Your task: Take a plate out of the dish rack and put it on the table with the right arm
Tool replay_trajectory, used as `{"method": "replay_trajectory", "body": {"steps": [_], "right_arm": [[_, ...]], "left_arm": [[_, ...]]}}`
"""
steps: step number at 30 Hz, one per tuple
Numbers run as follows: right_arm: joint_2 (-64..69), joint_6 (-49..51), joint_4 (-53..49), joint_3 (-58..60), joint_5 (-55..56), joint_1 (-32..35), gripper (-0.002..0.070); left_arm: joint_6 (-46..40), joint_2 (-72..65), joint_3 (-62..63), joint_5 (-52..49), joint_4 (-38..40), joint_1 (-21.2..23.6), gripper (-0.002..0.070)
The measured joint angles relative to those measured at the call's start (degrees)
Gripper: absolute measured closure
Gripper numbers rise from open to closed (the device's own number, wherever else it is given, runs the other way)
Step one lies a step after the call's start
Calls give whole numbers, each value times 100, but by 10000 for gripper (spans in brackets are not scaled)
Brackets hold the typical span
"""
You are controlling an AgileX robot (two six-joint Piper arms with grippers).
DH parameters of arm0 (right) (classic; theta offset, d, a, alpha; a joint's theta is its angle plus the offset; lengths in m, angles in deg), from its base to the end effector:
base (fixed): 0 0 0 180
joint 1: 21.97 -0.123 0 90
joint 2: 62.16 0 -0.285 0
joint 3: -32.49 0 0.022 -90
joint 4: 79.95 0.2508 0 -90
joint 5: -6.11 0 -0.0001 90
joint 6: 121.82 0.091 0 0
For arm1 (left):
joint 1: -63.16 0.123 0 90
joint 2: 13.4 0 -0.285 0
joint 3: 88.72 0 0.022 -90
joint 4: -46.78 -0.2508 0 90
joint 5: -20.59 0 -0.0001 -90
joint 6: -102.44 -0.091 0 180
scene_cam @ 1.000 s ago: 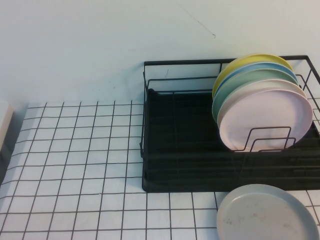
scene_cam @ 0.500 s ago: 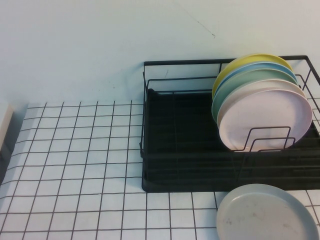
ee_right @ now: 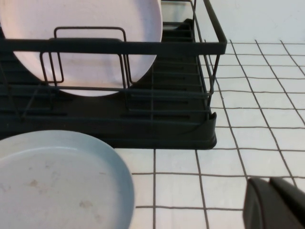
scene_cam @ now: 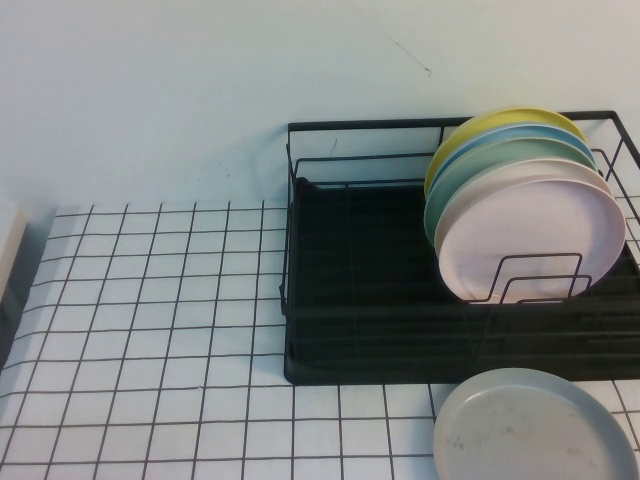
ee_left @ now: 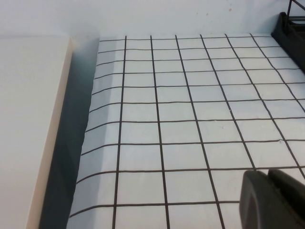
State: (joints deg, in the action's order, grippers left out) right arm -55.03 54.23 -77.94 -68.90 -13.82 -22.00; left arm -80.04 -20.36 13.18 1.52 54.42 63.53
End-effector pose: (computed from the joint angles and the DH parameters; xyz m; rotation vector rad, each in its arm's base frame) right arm 0.0533 0.0011 0.1743 -0.0420 1.8436 -0.0137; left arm 0.0533 -0.0036 0.1790 -0.0502 1.8147 -0.0936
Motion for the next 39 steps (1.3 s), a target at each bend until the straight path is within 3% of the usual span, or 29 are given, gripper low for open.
{"method": "replay_trajectory", "body": {"steps": [12, 18, 22, 33, 39], "right_arm": [[0, 0, -31, 0, 0, 0, 678], [0, 0, -34, 0, 0, 0, 678], [0, 0, -34, 0, 0, 0, 678], [0, 0, -34, 0, 0, 0, 678], [0, 0, -56, 0, 0, 0, 678]], "left_arm": [[0, 0, 0, 0, 0, -22, 678], [0, 0, 0, 0, 0, -571, 678], [23, 0, 0, 0, 0, -697, 678], [23, 0, 0, 0, 0, -672, 678], [23, -58, 0, 0, 0, -208, 678]]}}
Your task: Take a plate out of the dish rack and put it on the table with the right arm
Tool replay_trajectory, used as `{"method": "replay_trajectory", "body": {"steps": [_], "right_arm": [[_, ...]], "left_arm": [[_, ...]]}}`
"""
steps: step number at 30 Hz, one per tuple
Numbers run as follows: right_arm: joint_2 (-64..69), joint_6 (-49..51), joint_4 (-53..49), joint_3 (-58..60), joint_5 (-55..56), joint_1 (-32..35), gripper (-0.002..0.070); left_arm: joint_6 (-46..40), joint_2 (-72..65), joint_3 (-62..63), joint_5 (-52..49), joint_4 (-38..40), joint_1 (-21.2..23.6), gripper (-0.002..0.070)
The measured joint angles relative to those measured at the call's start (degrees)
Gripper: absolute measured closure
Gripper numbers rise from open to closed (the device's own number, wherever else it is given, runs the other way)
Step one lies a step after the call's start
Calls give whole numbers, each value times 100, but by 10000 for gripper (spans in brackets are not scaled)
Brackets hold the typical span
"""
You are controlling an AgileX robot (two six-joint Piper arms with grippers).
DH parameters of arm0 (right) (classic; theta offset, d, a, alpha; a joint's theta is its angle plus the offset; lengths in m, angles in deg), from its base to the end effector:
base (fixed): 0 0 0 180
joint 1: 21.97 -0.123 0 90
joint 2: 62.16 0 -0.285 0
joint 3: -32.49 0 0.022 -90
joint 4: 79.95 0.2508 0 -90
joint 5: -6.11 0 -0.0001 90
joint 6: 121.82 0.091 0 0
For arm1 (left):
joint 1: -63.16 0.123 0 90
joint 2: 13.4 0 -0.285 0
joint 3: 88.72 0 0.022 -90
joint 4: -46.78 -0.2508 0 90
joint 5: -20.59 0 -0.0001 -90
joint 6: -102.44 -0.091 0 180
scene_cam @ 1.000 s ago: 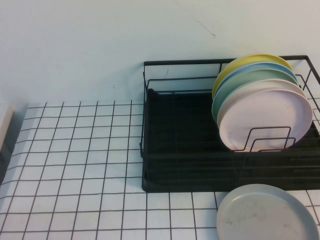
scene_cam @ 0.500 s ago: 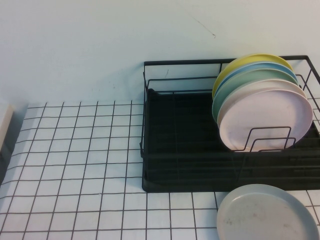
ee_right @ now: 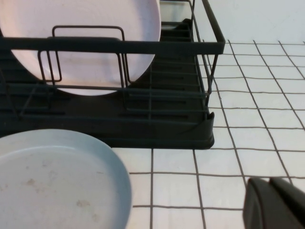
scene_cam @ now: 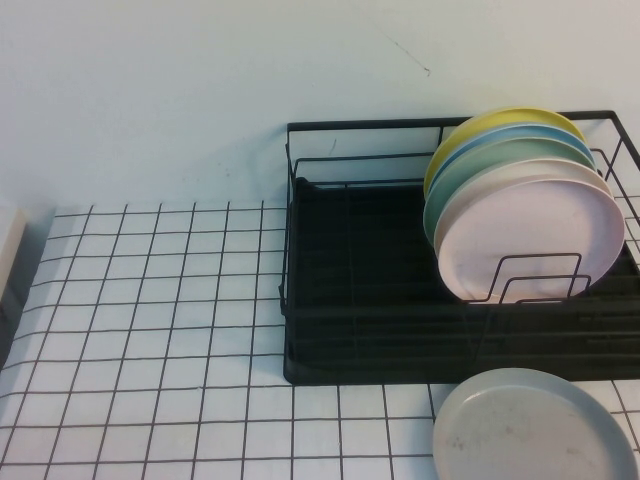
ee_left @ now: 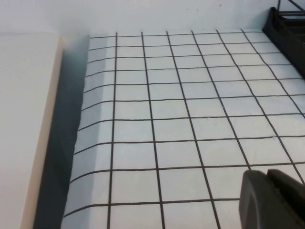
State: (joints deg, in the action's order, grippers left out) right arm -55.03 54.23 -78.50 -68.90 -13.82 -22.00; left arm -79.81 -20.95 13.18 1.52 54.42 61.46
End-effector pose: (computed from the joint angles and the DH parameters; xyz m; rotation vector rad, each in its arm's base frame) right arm 0.0533 0.0008 0.1743 -0.0481 1.8436 -0.0232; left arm 0.0537 -0.0056 0.1785 -0.0215 1.8263 -0.1218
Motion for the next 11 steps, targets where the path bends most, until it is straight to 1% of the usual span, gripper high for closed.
{"method": "replay_trajectory", "body": {"steps": [3, 11], "right_arm": [[0, 0, -33, 0, 0, 0, 678], [0, 0, -47, 0, 0, 0, 678]], "left_arm": [[0, 24, 0, 0, 0, 157, 678], [0, 38, 0, 0, 0, 197, 678]]}}
